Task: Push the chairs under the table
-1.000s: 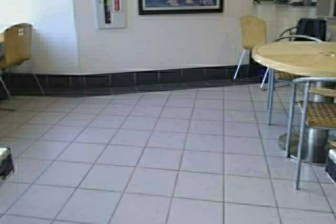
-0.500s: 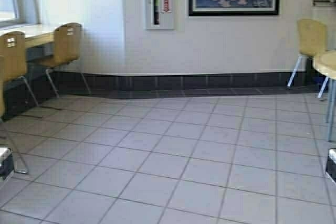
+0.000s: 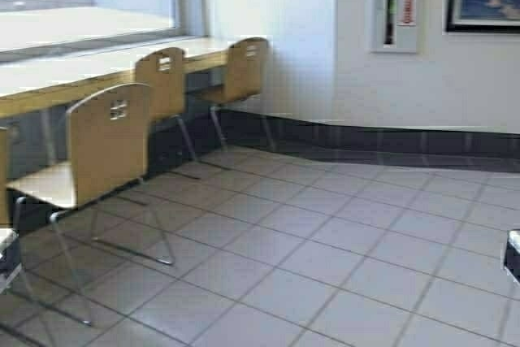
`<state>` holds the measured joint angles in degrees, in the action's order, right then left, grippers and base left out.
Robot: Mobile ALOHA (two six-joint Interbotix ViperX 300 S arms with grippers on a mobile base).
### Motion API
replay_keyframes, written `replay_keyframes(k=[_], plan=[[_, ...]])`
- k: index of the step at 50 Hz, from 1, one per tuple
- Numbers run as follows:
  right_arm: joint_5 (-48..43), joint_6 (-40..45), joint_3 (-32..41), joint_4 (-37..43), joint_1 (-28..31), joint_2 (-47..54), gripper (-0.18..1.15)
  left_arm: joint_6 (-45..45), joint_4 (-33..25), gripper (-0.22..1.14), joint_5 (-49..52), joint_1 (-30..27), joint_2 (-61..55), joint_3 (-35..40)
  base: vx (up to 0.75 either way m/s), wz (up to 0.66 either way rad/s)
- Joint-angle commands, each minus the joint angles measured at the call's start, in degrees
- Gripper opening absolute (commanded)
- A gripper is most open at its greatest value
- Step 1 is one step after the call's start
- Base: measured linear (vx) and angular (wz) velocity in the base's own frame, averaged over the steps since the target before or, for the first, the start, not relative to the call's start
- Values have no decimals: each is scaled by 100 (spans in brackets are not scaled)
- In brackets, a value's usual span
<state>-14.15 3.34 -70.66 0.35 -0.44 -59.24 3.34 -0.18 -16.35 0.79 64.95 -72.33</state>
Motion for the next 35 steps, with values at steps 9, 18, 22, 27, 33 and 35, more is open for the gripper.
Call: replay_keyframes(k=[9,18,22,27,33,35], plan=[[-26,26,158,360,70,26,4,-9,0,3,-26,9,-35,9,22,57],[35,0,88,448,650,-88,4,0,0,3,-26,9,-53,44,21,67],[97,-9,-9,448,923,-149,4,9,0,3,-26,9,-53,62,19,70],[105,-9,-9,431,1107,-114,4,9,0,3,-26,9,-62,70,18,68],[114,-26,9,422,1116,35,4,9,0,3,-26,9,-105,79,16,54],[114,-26,26,422,1116,97,4,18,0,3,-26,9,-123,97,14,49]])
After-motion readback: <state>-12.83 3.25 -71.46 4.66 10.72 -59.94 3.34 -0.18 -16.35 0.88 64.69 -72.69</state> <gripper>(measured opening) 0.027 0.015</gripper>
